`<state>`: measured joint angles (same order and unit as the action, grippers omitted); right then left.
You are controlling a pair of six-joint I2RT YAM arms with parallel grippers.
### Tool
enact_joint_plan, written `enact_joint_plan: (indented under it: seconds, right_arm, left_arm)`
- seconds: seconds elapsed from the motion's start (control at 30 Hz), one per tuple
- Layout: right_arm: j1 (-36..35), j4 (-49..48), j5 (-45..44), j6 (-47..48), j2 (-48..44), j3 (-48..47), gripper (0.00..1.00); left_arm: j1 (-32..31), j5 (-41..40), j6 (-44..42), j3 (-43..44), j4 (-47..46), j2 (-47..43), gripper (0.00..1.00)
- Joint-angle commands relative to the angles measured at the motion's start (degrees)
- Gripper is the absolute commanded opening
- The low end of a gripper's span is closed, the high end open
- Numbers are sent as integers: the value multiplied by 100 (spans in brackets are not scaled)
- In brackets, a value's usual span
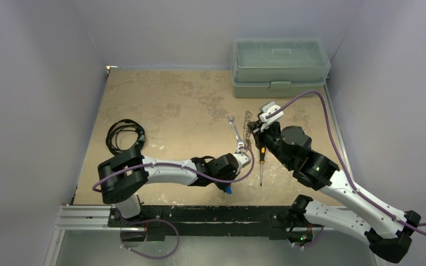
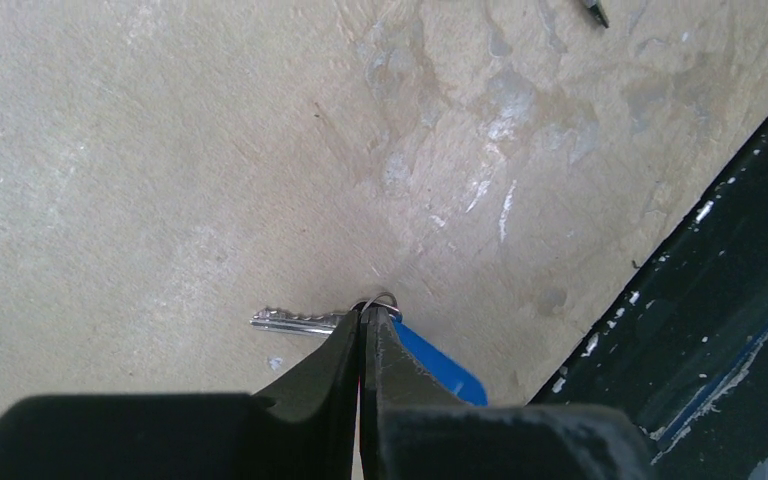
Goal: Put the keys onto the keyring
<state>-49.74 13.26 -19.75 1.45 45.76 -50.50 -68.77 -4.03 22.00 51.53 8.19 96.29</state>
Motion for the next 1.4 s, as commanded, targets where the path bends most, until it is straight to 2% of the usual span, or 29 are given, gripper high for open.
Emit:
enact_joint_plan:
  seconds: [0.0,0.57,0.87,1.1,1.37]
  right_arm:
    - [25,-297,79,-52,-42,-61,0]
    - [25,-297,75,-52,-67,-56,0]
    - [25,-407,281,-53,-196,5,0]
    - [25,-465,671,22,-188,-24,0]
    - [25,-554,1294,192,-132,-39,0]
  left_arm:
    - [-22,284,7,-89,-365,-330,0]
    - [-14,331,-216,-468,-606,-1313,0]
    - [-13,182,-521,-571,-351,-2070,0]
    - [-22,-186,-712,-331,231,-2648,0]
    - [-75,-769,-942,191,1400,-3275,0]
